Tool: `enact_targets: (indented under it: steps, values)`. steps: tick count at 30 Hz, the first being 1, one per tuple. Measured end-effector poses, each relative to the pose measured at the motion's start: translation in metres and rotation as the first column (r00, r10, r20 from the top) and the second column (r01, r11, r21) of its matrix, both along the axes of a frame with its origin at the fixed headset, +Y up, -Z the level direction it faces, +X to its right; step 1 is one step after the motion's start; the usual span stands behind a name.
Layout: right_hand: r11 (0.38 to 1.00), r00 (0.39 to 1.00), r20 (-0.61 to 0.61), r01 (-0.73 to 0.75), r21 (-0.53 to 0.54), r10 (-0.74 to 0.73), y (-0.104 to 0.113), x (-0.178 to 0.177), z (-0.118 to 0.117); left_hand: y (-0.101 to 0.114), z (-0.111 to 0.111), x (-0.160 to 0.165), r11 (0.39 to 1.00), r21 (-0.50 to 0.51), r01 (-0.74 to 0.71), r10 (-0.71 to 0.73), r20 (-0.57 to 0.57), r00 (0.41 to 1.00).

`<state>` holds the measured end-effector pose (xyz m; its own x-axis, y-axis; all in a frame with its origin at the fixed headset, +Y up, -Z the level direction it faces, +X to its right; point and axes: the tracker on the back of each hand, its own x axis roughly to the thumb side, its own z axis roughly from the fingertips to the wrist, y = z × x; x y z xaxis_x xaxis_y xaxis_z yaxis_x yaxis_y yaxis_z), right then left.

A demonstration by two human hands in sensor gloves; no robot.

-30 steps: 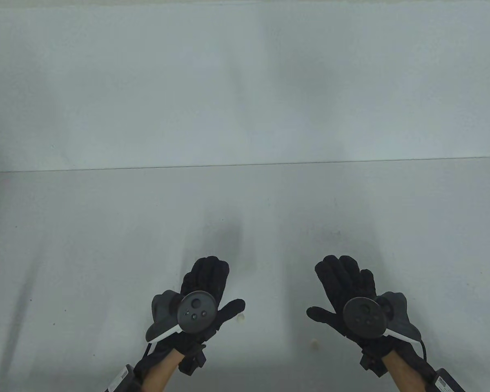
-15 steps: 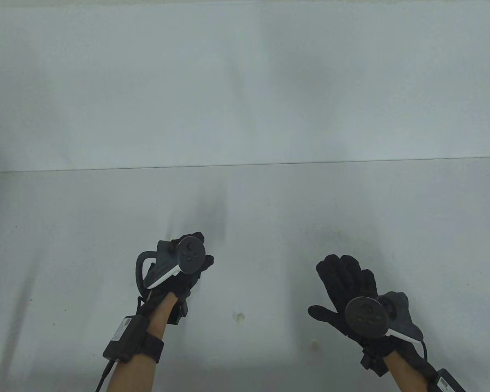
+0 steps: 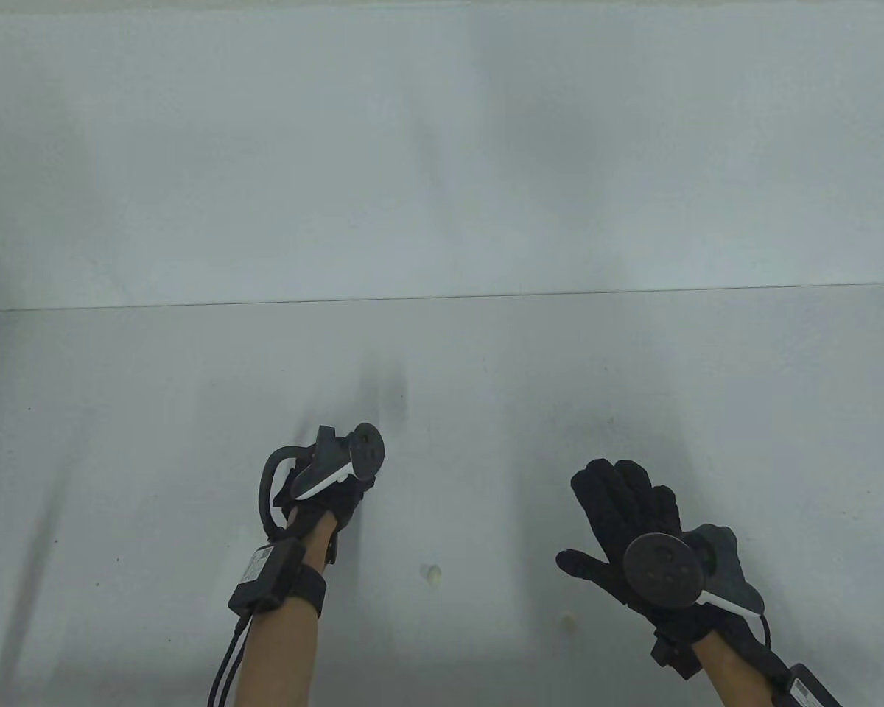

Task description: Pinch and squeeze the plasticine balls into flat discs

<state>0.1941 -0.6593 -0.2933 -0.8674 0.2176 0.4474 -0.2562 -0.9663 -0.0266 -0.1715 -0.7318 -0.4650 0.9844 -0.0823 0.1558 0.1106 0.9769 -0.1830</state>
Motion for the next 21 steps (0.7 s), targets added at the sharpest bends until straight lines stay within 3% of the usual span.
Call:
enact_targets:
  steps: [5,15,21]
  values:
    - [1.0,1.0,-0.004,-0.002,-0.003,0.002,0.0,-0.001,0.0,-0.01,-0.004,0.004,0.999,-0.02,0.049,-0.049,0.022,0.999]
    - [1.0,1.0,0.004,-0.002,-0.015,0.002,-0.001,-0.001,-0.001,-0.015,-0.008,0.011,0.991,0.062,0.121,-0.125,0.079,0.989]
    - [1.0,1.0,0.007,0.008,-0.012,-0.007,0.0,0.0,-0.001,-0.006,-0.006,0.006,0.999,0.026,0.046,-0.048,0.045,0.998]
